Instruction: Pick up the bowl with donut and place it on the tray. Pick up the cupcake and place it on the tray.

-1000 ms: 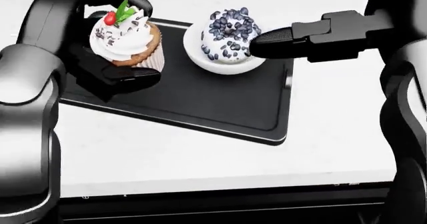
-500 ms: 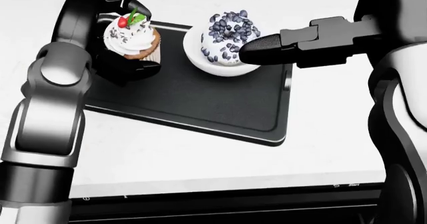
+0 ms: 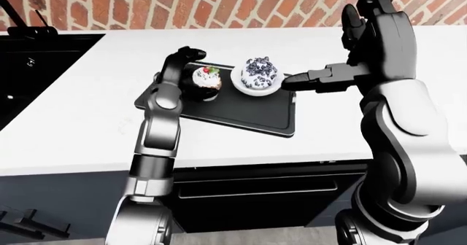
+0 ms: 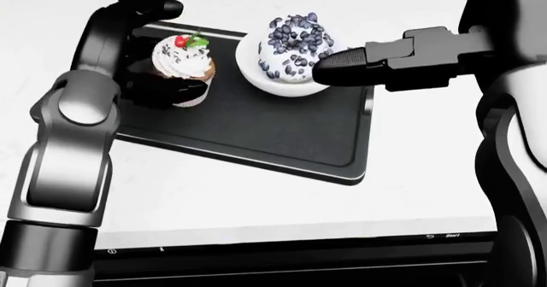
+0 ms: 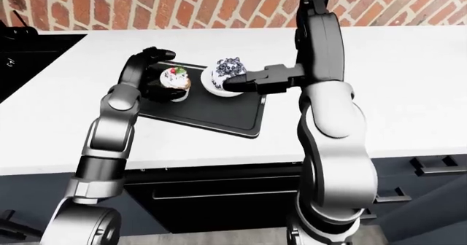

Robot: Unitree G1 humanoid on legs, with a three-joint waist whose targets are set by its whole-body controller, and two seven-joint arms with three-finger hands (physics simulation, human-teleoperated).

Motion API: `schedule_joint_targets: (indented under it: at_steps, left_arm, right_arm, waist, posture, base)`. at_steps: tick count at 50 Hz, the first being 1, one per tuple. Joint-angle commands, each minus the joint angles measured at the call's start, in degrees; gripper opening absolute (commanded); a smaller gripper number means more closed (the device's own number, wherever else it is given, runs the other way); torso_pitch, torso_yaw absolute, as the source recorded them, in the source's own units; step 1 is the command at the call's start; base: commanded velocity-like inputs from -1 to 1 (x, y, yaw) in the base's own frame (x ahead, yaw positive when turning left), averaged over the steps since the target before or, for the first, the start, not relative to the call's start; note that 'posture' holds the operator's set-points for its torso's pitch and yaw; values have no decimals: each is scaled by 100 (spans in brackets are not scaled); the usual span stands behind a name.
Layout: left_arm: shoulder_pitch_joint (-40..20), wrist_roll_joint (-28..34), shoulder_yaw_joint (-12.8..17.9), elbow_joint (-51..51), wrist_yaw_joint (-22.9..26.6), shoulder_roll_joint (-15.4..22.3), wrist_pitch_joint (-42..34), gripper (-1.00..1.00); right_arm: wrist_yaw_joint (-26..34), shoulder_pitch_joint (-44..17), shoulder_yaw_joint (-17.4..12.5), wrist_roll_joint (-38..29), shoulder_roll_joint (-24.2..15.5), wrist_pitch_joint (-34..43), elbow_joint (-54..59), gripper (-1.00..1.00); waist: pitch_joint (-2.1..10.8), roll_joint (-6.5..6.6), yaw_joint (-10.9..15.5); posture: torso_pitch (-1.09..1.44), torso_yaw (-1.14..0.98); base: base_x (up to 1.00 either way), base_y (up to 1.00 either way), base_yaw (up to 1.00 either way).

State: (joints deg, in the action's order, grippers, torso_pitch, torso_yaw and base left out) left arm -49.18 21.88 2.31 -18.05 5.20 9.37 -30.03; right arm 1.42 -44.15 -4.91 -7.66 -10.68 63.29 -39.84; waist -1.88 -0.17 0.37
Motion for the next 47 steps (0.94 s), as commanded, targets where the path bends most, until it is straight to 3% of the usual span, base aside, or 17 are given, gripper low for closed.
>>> schedule_joint_targets:
  at_steps: [1, 9, 15, 18, 20, 26, 35, 47]
  left_arm:
    - [-207, 42, 30, 226, -43, 41, 159, 55]
    - [-266, 47, 70, 472, 61, 80, -32, 51]
    - [-186, 61, 172, 2192, 582, 243, -1197, 54]
    - [-208, 77, 219, 3297, 952, 374, -2019, 61]
    - [-230, 49, 288, 3730, 1092, 464, -2369, 100]
    - [-297, -131, 479, 4572, 1240, 719, -3083, 100]
    - [-384, -342, 514, 4803, 1161, 927, -3335, 100]
    - [-333, -561, 614, 4867, 1038, 1053, -3342, 100]
  right_arm:
    - [-32, -126, -41, -8, -34, -209, -96, 100]
    - [-27, -247, -70, 29, -99, -40, -173, 100]
    - [35, -540, -173, 103, -276, 426, -449, 100]
    - [126, -713, -240, 183, -417, 873, -739, 100]
    - [177, -758, -291, 245, -475, 1117, -945, 100]
    - [249, -761, -457, 414, -609, 1601, -1387, 100]
    - [127, -822, -445, 554, -587, 1661, -1401, 100]
    - [-24, -554, -167, 512, -438, 1334, -1282, 100]
  waist:
    - [164, 2, -2]
    - [172, 2, 0]
    - [139, 10, -16]
    - [102, 12, -18]
    - [70, 13, -14]
    - [27, 31, 6]
    - [-8, 27, 12]
    - [10, 37, 2]
  posture:
    - [0, 0]
    - [0, 0]
    - [0, 0]
    - [0, 0]
    - [0, 0]
    - [0, 0]
    - [0, 0]
    - [0, 0]
  base:
    - [0, 0, 0]
    - [0, 0, 0]
    - [0, 0, 0]
    - [0, 0, 0]
    - [0, 0, 0]
    - [0, 0, 0]
    - [0, 0, 0]
    - [0, 0, 0]
